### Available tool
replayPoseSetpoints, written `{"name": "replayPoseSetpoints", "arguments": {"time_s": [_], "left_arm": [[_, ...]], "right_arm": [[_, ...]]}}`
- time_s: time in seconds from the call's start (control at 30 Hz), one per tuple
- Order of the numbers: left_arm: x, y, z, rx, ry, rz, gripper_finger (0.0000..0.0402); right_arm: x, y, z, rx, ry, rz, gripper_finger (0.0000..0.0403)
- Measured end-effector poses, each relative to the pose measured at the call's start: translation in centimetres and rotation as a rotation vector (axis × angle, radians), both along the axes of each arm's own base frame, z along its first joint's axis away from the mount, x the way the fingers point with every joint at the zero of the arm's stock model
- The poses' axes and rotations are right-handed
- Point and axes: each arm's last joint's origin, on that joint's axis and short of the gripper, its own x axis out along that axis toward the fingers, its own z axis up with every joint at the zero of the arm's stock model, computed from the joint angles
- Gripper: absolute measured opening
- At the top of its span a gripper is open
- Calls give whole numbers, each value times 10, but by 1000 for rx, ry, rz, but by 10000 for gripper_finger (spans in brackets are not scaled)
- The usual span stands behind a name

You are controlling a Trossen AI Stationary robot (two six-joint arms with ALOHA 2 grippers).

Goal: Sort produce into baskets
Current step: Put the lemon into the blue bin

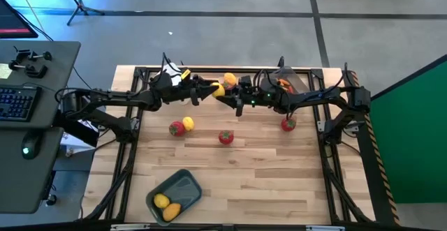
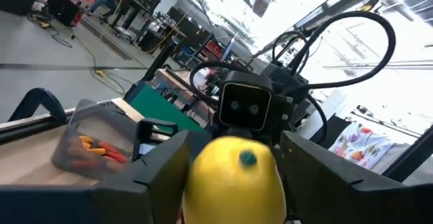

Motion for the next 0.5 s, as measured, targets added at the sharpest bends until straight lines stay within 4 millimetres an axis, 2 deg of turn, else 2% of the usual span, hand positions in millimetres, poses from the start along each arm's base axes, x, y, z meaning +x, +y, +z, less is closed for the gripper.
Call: {"name": "replayPoseSetpoints", "arguments": {"time_s": [0.3, 0.5], "left_arm": [[0, -1, -2, 2, 21, -16, 123], [-1, 0, -1, 16, 21, -29, 110]], "right_arm": [[0, 0, -2, 7, 19, 8, 157], [0, 0, -2, -13, 20, 5, 164]]}}
